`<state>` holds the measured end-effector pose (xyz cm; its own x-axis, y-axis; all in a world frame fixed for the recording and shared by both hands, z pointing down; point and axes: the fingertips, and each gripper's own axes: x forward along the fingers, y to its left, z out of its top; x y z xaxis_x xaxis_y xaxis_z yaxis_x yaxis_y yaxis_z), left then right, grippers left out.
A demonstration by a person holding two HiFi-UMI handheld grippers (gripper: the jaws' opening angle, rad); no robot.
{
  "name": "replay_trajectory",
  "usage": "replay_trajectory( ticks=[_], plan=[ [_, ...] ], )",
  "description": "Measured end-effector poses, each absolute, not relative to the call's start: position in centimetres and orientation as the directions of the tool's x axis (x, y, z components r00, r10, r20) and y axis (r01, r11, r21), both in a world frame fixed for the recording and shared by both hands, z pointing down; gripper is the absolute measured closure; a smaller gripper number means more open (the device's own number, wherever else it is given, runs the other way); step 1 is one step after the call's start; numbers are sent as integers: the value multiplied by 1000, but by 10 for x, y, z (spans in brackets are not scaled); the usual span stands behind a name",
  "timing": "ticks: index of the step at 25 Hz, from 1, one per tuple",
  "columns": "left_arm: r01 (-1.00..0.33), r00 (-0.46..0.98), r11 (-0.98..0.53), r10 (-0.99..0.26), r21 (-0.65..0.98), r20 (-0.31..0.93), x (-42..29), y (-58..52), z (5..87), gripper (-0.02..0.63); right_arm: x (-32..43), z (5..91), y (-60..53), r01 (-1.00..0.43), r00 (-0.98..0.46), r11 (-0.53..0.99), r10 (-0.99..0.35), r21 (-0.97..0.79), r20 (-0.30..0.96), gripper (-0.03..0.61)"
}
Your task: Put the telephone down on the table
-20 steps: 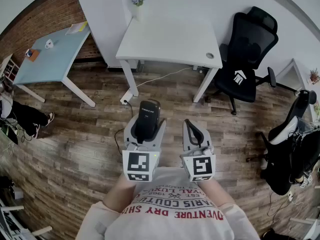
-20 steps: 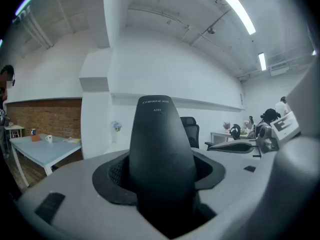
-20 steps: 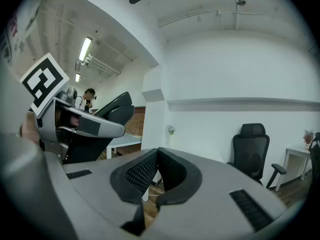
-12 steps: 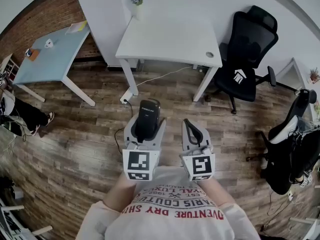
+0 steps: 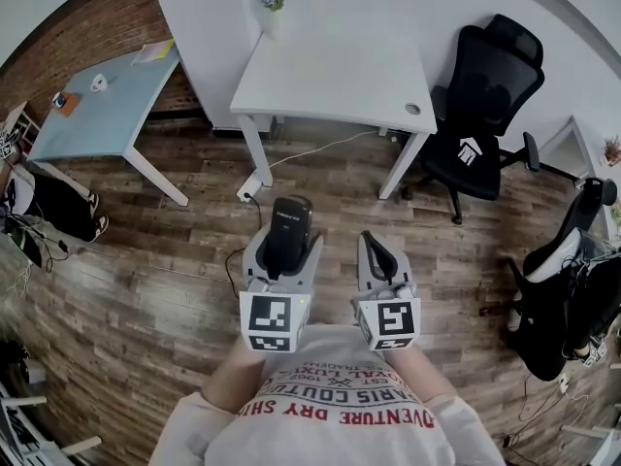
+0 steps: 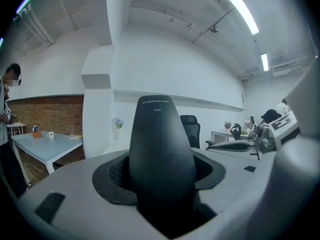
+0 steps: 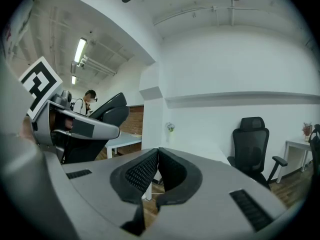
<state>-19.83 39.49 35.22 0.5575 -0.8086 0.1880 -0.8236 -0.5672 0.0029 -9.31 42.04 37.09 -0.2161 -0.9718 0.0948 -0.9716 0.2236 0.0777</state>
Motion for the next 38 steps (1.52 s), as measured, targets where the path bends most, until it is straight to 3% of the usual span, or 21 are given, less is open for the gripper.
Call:
replay_trajectory(
  ticks=[18,38],
  plan=[
    [-876,475,-479,-843,49,251,-208,317,383,313,-85,402,336,-956,-280,291,-946,49,162,554],
    [-936,350,-345,-907,62,232,-101,115,366,313,34,382,111,-914,-397,405,-908,35,132,554]
  ],
)
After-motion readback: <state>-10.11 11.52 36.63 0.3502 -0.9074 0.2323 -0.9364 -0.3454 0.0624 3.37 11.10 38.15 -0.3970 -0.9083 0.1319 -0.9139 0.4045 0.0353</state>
